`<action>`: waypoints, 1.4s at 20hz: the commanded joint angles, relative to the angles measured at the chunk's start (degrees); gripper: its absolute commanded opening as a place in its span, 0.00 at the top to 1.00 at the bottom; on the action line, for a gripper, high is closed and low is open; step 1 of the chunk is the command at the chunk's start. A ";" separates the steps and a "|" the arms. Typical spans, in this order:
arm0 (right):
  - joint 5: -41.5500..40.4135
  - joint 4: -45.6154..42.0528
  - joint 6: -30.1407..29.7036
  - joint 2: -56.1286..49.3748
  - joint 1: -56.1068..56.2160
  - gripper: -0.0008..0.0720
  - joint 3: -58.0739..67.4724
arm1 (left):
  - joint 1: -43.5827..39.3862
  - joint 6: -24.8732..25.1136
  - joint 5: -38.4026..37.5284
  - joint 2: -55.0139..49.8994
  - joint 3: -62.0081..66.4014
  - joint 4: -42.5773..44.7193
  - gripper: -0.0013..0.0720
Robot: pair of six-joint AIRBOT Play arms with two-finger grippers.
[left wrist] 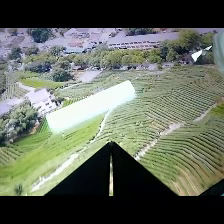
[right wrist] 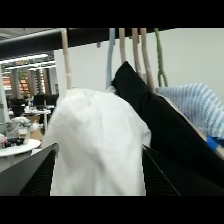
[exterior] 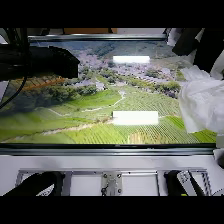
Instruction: Fold the clothes and pants, and hang the long-sleeved shirts on hangers.
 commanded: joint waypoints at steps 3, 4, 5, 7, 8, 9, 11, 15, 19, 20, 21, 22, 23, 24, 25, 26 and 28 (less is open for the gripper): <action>2.78 -0.02 0.00 3.98 0.04 0.21 -0.07 | 0.04 0.04 0.35 -0.02 0.00 0.07 0.96; 3.32 0.00 0.02 5.51 0.04 0.21 -0.07 | 0.04 0.04 0.35 -0.02 0.00 0.07 0.96; 5.55 0.00 0.04 6.88 0.04 0.21 -0.07 | 0.07 0.04 0.37 -0.02 0.00 0.11 0.96; 14.99 0.00 0.50 8.92 0.04 0.21 -0.07 | 0.04 0.04 0.35 -0.02 0.00 0.17 0.96; 22.51 0.00 1.01 9.44 0.11 0.21 -0.07 | 0.04 0.04 0.35 -0.02 0.00 0.17 0.96; 31.52 -0.02 3.26 9.66 0.15 0.21 -0.07 | 0.07 0.04 0.37 -0.04 0.00 0.17 0.96; 52.15 -0.02 10.73 8.87 0.24 0.21 -0.07 | 0.04 0.04 0.39 -0.46 0.00 0.17 0.96; 63.91 -1.31 15.63 6.27 16.09 0.38 -4.02 | 0.07 0.02 3.43 -0.66 -4.17 0.07 0.96; 67.34 -19.41 20.63 3.87 43.25 0.38 -8.57 | 0.04 0.00 7.06 -0.66 -9.88 -0.39 0.96; 67.30 -26.12 24.81 2.54 50.84 0.38 -9.38 | 0.04 -0.02 7.85 -0.68 -10.86 -0.52 0.96; 67.32 -31.56 27.45 1.07 57.29 0.38 -10.03 | 0.04 -0.02 8.44 -0.66 -11.65 -0.59 0.96; 67.30 -36.33 28.92 -0.79 63.78 0.38 -10.56 | 0.09 -0.02 8.59 -0.66 -12.24 -1.55 0.96; 67.32 -39.43 29.92 -2.69 69.07 0.38 -10.71 | 0.42 0.00 8.61 -0.66 -12.72 -2.64 0.96; 67.28 -41.22 31.04 -4.81 73.90 0.38 -10.71 | 0.74 0.00 8.66 -0.68 -13.18 -4.55 0.96; 67.25 -41.33 31.76 -6.86 77.75 0.38 -10.71 | 0.79 0.02 8.83 -0.66 -13.73 -5.88 0.96; 67.25 -41.13 31.93 -8.66 80.54 0.38 -10.71 | 0.90 0.00 8.79 -0.68 -14.19 -6.43 0.96; 67.28 -41.11 32.24 -11.56 84.65 0.38 -10.71 | 1.01 0.00 8.90 -0.66 -14.99 -8.11 0.96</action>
